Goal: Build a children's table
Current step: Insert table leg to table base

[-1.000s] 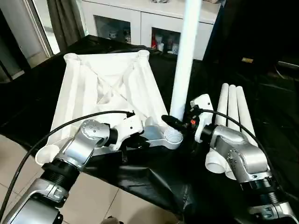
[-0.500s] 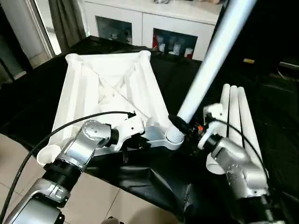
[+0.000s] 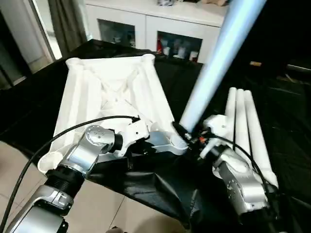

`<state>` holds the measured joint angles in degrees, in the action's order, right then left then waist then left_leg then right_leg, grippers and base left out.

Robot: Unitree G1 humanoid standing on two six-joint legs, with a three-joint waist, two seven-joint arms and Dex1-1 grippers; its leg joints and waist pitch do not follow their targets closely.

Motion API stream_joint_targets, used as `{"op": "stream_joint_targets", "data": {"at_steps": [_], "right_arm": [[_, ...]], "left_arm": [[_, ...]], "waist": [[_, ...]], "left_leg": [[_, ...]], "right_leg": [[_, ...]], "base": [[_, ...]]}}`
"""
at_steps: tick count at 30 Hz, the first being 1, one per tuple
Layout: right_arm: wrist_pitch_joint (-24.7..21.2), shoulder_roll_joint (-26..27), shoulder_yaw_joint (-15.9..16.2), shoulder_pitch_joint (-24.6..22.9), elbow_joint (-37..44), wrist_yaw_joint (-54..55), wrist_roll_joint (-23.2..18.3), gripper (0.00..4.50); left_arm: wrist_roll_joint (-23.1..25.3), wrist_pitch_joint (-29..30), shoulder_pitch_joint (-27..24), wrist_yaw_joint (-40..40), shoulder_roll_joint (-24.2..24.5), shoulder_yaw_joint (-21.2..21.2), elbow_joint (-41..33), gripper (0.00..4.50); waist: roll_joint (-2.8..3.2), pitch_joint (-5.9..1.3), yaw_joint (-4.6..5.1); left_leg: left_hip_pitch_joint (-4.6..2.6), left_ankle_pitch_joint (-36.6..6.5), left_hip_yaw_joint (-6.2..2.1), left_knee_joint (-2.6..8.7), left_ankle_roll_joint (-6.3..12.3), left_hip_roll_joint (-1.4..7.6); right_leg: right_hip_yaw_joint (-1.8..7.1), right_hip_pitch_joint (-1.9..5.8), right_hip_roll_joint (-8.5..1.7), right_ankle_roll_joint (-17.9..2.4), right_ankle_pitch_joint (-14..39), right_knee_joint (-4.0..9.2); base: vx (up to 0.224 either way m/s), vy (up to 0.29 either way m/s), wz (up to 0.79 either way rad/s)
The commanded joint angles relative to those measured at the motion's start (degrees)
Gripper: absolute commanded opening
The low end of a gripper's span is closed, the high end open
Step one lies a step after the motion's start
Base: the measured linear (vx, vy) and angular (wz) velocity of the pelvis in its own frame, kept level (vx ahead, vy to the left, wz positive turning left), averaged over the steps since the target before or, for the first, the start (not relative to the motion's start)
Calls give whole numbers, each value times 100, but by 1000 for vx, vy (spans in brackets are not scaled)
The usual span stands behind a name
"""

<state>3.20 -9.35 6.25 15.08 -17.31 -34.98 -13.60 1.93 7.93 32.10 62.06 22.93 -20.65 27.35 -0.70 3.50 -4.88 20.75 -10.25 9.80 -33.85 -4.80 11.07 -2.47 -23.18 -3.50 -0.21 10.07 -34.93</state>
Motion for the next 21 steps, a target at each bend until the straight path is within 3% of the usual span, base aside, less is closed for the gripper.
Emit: {"op": "stream_joint_targets", "data": {"at_steps": [1,7,12,17,21], "right_arm": [[-419,-231,92,-98,-586,-245,196,188],[-774,-454,128,63,-690,-896,-100,188],[-911,-626,167,75,-778,-1433,-248,188],[-920,-1014,462,105,-924,-2490,-228,188],[-841,-1141,622,144,-991,-2769,-132,188]], "left_arm": [[-76,-131,87,59,3,58,-36,0],[-86,-179,120,188,53,39,-37,0],[-131,-271,108,400,108,22,-83,0],[-332,-480,-28,1055,281,-70,-321,0],[-375,-460,-59,1261,349,-104,-395,0]], "waist": [[27,-276,31],[16,-295,17],[6,-307,-5],[18,-301,-14],[6,-297,-9]], "left_leg": [[-63,-2139,-97,500,9,178],[-38,-1914,-75,501,96,187],[-38,-1730,-57,488,148,186],[-33,-1597,-52,493,225,207],[-42,-1616,-49,502,209,206]], "right_leg": [[240,157,-448,-644,3074,614],[250,192,-423,-849,2434,555],[256,214,-428,-924,2228,538],[251,234,-417,-1124,1728,486],[243,245,-415,-1172,1707,481]], "base": [[0,0,0],[0,0,0],[0,0,0],[0,0,0],[0,0,0]]}}
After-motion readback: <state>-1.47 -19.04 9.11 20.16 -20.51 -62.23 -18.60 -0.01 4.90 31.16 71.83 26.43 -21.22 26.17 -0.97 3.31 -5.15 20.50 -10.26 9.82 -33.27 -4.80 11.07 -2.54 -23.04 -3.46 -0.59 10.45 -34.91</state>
